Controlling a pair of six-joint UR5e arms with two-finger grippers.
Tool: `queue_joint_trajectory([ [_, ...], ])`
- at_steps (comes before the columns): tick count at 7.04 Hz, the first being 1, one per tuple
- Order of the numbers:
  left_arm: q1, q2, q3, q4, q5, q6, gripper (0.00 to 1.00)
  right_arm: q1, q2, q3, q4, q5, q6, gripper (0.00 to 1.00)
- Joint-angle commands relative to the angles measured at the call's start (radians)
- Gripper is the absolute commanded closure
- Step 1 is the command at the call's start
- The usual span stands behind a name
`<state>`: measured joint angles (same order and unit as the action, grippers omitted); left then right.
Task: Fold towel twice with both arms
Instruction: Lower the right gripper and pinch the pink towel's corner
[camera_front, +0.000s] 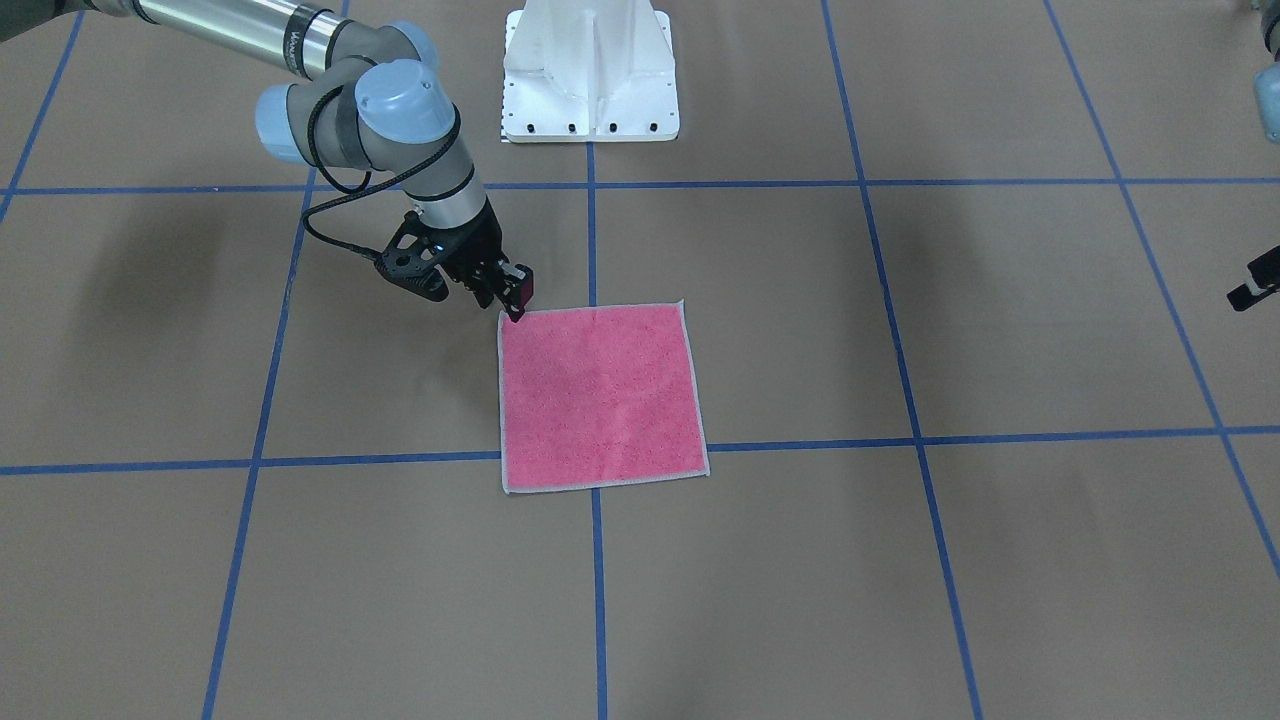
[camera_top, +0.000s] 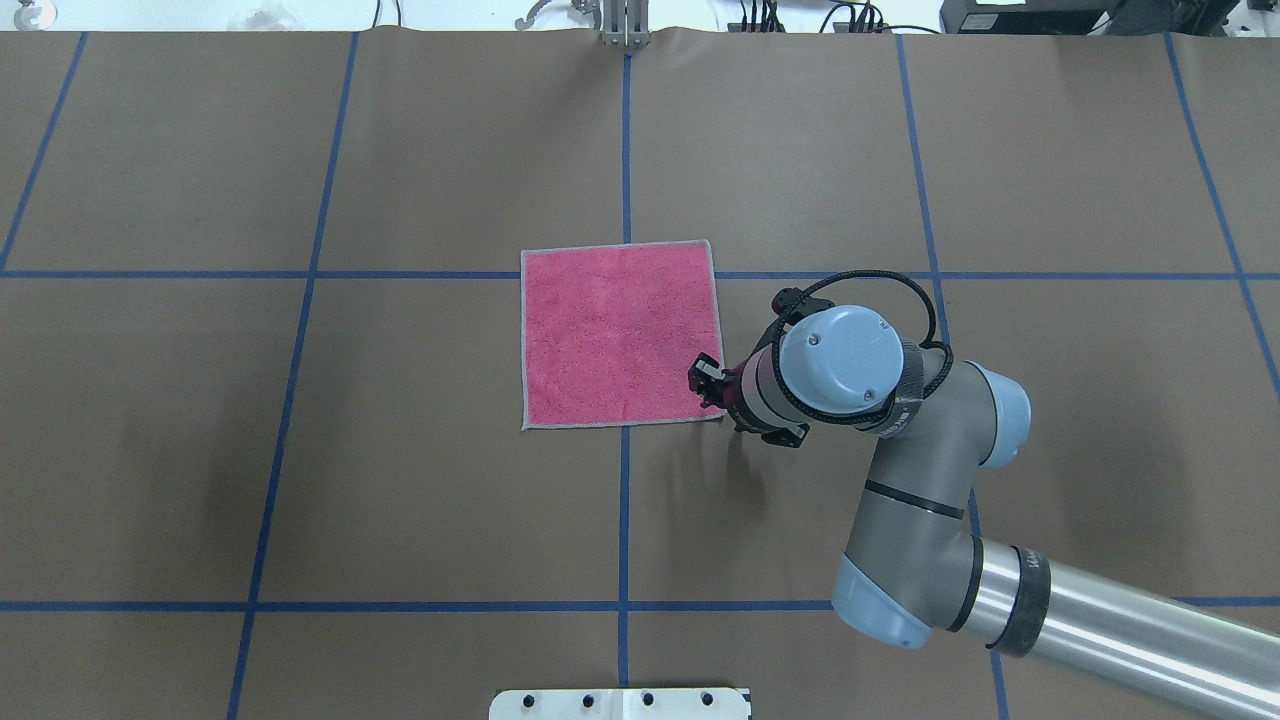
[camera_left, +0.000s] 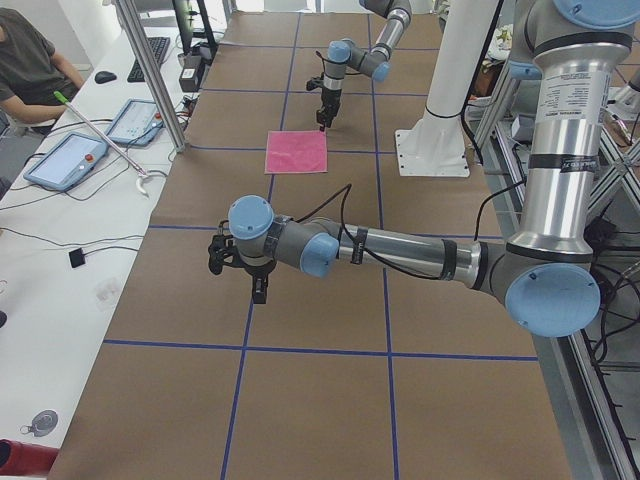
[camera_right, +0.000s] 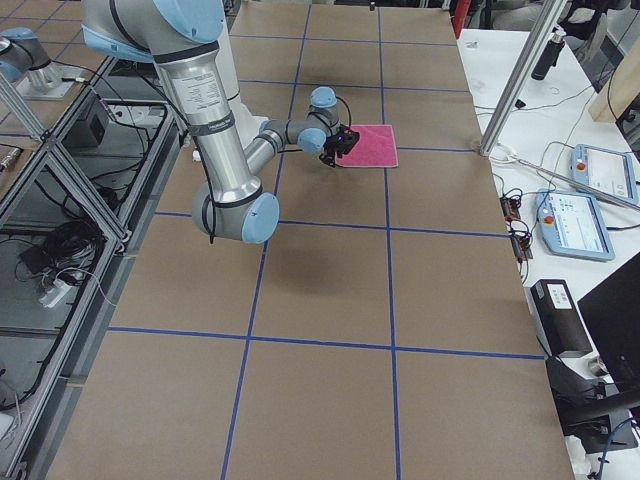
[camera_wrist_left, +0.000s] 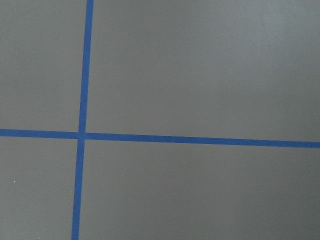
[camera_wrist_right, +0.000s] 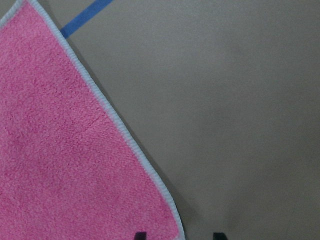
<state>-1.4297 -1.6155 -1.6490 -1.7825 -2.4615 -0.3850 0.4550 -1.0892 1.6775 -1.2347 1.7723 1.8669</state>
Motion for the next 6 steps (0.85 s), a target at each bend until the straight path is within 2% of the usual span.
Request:
queue_joint_trajectory([
  [1, 0.000, 0.000, 0.000, 0.000, -0.001, 0.000, 0.00, -0.004, 0.002, -0.004, 0.000, -0.001, -0.003, 0.55],
  [3, 0.000, 0.000, -0.002, 0.000, -0.001, 0.000, 0.00, -0.009, 0.002, -0.004, 0.000, -0.001, -0.003, 0.56],
  [6, 0.000, 0.002, 0.000, 0.000, -0.001, 0.002, 0.00, -0.009, -0.001, -0.004, 0.000, -0.002, -0.003, 0.64],
])
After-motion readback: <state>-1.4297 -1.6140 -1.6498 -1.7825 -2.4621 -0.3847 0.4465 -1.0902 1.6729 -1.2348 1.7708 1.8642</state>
